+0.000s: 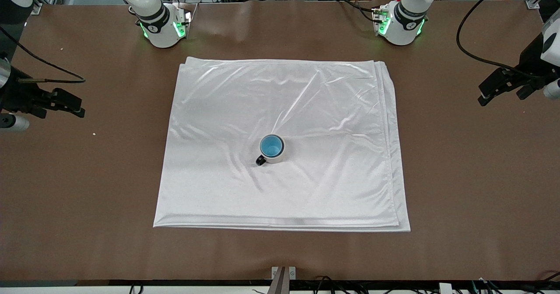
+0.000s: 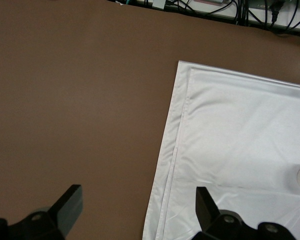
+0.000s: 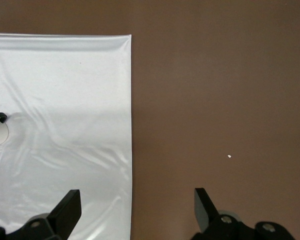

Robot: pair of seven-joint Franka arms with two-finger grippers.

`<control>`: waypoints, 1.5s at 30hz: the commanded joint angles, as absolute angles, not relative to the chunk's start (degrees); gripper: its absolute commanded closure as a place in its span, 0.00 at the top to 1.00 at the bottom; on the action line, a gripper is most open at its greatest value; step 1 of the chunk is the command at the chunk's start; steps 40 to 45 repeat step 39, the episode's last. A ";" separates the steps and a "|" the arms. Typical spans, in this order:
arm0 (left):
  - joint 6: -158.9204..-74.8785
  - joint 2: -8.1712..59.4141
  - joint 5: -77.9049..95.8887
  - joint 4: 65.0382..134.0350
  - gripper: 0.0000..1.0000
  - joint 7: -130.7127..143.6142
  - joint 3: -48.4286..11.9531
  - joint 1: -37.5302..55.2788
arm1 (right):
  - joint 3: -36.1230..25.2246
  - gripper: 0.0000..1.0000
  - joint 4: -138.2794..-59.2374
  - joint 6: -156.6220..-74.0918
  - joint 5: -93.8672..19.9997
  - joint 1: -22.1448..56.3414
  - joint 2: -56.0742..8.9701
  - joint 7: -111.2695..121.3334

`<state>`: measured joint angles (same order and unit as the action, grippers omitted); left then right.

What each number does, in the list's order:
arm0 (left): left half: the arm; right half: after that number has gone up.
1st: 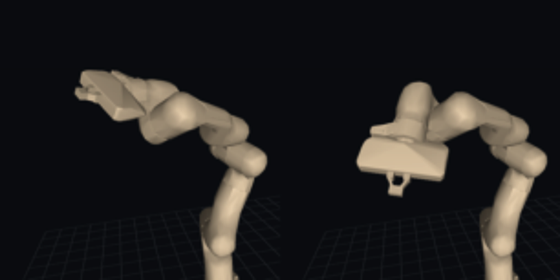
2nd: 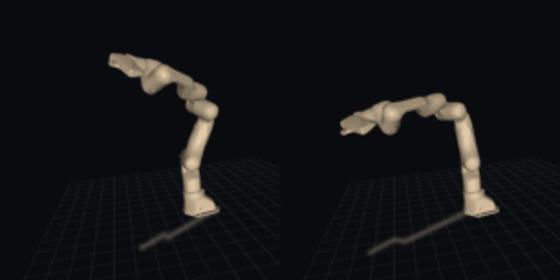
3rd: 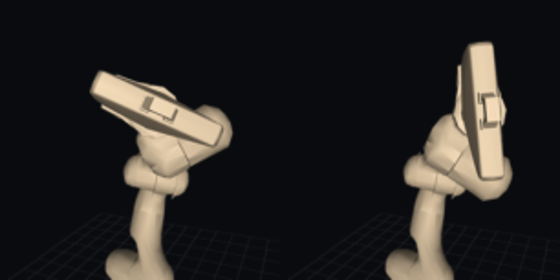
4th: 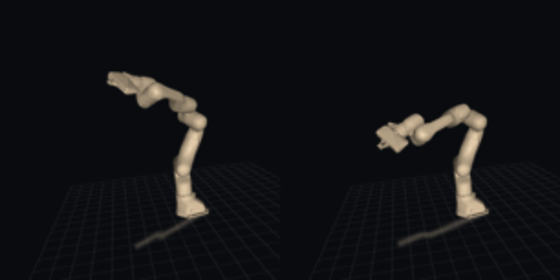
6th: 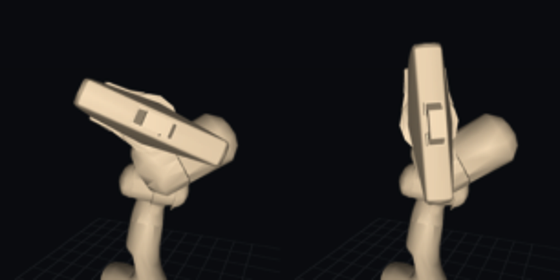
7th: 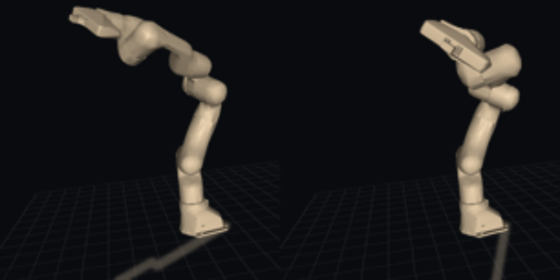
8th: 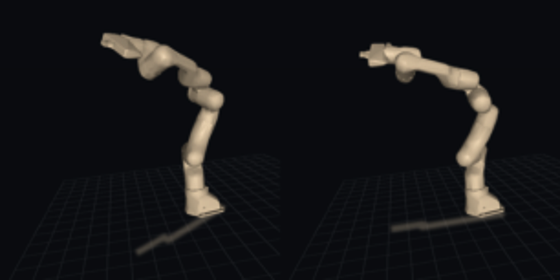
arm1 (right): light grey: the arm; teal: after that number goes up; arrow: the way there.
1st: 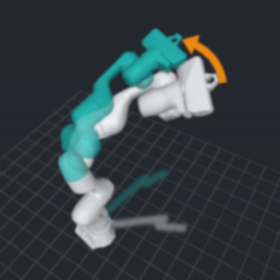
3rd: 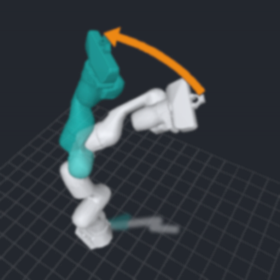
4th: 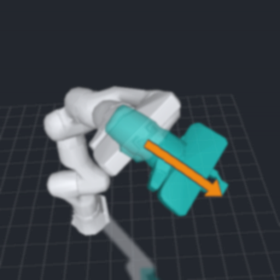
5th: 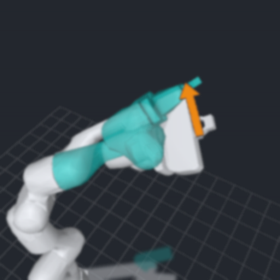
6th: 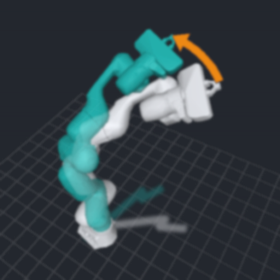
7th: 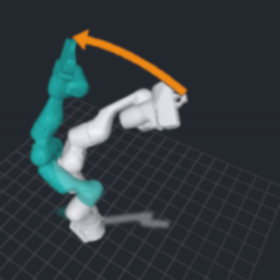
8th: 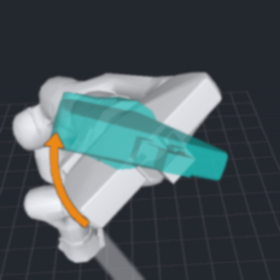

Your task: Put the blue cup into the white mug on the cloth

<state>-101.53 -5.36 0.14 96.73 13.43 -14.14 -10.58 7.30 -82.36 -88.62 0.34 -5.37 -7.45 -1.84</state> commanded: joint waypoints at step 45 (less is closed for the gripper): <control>-96.15 -4.75 0.44 94.31 1.00 8.44 -15.03 -11.07 | 7.91 1.00 -82.27 -88.86 -0.62 -7.21 -6.77 0.18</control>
